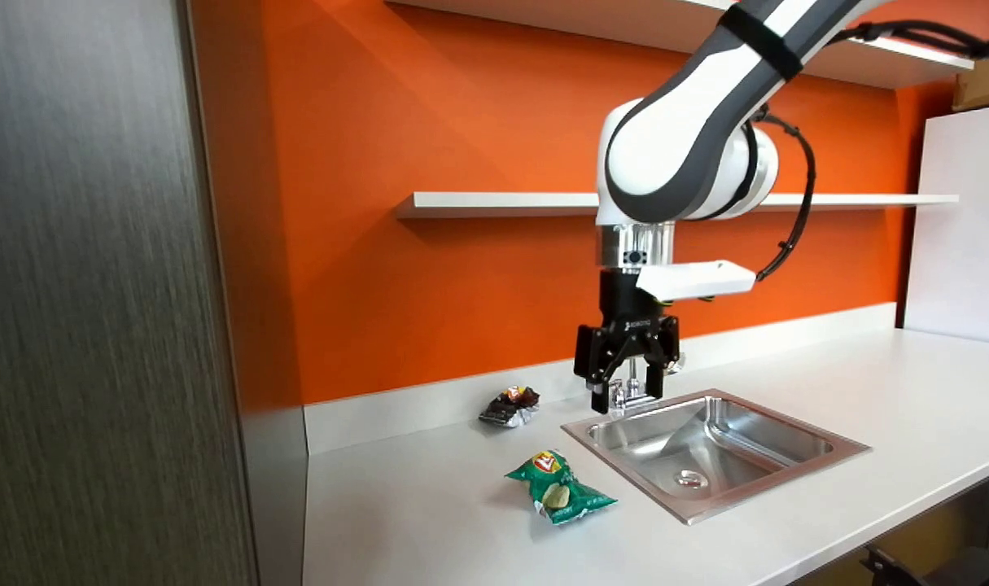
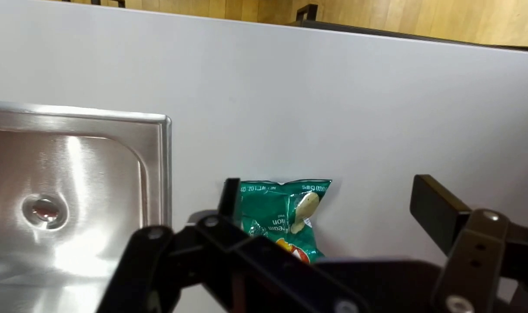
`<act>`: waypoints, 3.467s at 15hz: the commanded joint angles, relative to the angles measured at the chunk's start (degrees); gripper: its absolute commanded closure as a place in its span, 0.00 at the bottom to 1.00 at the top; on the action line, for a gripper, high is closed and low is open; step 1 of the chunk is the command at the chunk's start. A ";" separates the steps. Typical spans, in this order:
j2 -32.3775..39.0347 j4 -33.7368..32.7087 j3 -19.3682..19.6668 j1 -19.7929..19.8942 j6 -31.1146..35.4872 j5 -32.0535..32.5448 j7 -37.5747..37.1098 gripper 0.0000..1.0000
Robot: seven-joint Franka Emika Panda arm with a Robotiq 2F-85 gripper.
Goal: Put the green packet on the first bottom shelf
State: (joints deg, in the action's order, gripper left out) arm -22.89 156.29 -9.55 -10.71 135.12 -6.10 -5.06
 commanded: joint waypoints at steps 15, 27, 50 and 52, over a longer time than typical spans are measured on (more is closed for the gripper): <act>30.29 -13.69 0.21 0.53 14.99 5.83 -1.15 0.00; 41.40 -22.18 4.19 0.34 16.80 7.68 -1.13 0.00; 47.18 -27.22 5.52 0.14 16.51 7.26 -1.26 0.60; 47.24 -27.30 5.58 0.16 16.52 7.26 -1.27 0.75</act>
State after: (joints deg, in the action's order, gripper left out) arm 24.02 129.82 -4.23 -10.54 151.65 0.38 -5.15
